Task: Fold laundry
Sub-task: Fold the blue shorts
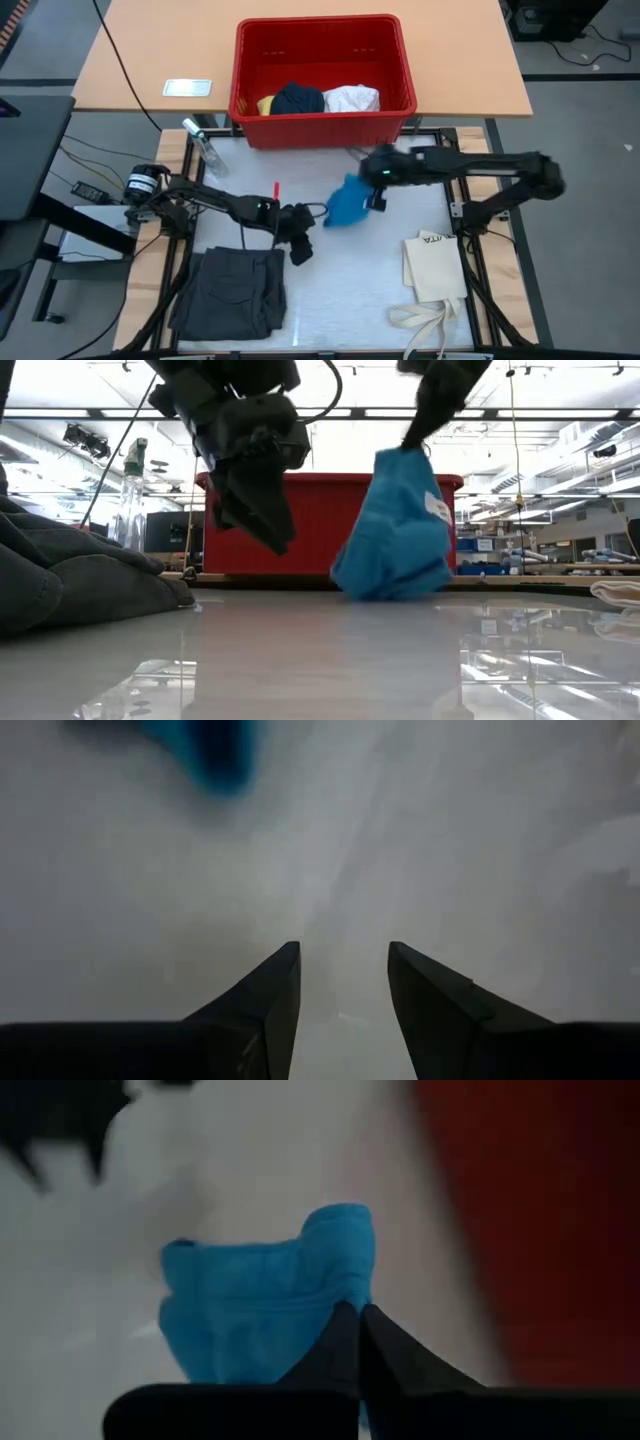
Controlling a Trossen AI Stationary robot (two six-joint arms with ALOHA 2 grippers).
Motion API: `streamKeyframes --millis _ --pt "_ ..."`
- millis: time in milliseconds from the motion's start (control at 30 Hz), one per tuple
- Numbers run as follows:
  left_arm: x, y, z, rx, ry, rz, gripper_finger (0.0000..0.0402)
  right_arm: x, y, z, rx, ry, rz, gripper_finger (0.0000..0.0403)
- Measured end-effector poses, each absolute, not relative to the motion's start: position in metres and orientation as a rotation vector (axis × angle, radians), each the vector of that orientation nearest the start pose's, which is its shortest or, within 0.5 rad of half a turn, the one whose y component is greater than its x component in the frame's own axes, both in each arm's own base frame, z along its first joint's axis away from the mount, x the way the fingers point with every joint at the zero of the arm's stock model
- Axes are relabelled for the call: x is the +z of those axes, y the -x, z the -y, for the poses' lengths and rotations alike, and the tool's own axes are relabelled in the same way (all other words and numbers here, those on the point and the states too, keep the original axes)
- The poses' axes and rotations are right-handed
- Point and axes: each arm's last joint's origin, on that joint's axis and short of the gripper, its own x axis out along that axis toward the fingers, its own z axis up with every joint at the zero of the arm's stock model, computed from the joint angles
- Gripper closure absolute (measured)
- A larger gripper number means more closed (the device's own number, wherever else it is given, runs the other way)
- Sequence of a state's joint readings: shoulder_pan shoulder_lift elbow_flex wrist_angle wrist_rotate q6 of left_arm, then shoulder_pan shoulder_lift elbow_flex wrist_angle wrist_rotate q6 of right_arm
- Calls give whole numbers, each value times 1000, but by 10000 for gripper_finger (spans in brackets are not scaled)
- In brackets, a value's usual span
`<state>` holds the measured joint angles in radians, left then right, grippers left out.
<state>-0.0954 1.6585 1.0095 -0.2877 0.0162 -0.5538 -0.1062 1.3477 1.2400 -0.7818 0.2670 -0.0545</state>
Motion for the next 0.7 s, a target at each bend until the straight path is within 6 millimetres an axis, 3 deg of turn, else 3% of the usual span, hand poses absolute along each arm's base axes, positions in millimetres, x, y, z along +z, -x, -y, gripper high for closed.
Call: streamKeyframes --millis 100,200,267,400,533,600,700 --pt "201 -329 9 194 439 -953 246 344 -246 28 -429 148 -802 400" --pt "215 -324 -12 224 411 -937 246 348 -228 15 -419 13 -764 400" --pt "223 -322 -22 231 397 -899 246 330 -221 1 -377 -97 -808 401" --pt "227 -324 -34 218 366 -852 246 264 -214 -35 -293 -282 -897 395" --pt "222 -329 -34 151 331 -845 246 204 -203 -60 -280 -565 -966 345" --pt "215 -331 -33 133 300 -867 246 188 -197 -67 -293 -676 -982 310" --pt "208 -334 -34 90 200 -880 246 183 -192 -75 -318 -767 -985 260"
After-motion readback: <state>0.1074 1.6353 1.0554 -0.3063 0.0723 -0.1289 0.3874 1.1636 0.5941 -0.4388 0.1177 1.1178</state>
